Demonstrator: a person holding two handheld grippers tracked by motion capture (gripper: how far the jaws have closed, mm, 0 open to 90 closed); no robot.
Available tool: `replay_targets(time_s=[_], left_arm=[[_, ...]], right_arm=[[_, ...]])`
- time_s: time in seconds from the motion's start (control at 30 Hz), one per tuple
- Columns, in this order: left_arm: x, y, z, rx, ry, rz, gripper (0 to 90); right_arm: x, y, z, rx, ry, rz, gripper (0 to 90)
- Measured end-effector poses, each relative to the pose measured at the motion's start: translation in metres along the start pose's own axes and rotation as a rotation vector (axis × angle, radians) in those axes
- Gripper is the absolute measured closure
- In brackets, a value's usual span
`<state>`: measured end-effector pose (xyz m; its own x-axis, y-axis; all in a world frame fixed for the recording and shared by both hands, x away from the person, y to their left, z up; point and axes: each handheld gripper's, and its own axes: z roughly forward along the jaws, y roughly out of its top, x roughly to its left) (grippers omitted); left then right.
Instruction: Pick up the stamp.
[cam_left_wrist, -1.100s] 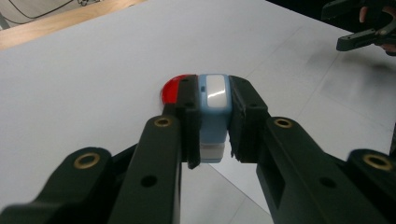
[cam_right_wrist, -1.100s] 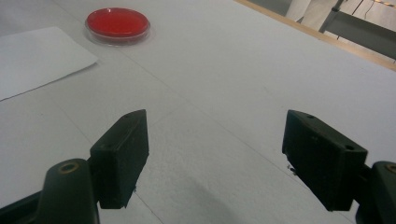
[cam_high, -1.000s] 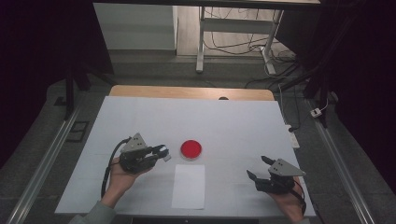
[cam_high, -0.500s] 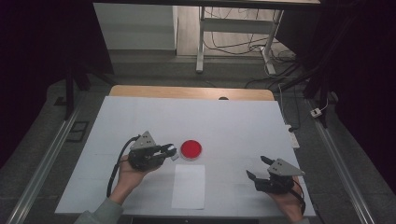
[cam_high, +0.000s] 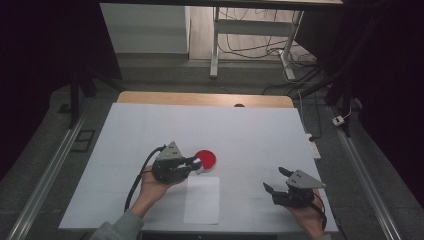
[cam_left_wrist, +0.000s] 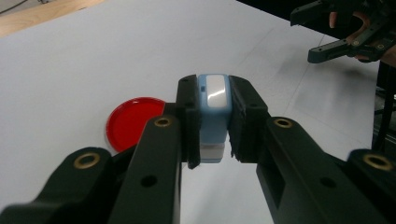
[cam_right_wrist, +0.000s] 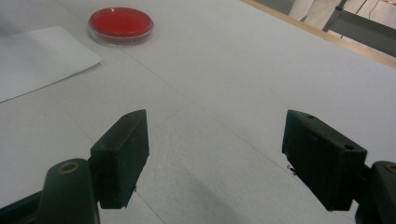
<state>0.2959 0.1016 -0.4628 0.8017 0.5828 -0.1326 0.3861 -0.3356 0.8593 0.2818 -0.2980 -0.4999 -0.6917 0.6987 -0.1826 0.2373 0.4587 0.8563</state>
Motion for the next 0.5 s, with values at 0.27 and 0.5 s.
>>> replay_targets(time_s=[0.27, 0.5], left_arm=[[-0.0056, 0.0050, 0.0072, -0.001, -0.015, 0.006, 75.7], [-0.0077, 0.0061, 0.0086, 0.001, -0.020, 0.008, 75.6]], right_arm=[[0.0002, -0.0003, 0.0006, 0.001, 0.001, 0.002, 23.1], [0.0003, -0.0004, 0.0006, 0.001, 0.002, 0.002, 23.1]])
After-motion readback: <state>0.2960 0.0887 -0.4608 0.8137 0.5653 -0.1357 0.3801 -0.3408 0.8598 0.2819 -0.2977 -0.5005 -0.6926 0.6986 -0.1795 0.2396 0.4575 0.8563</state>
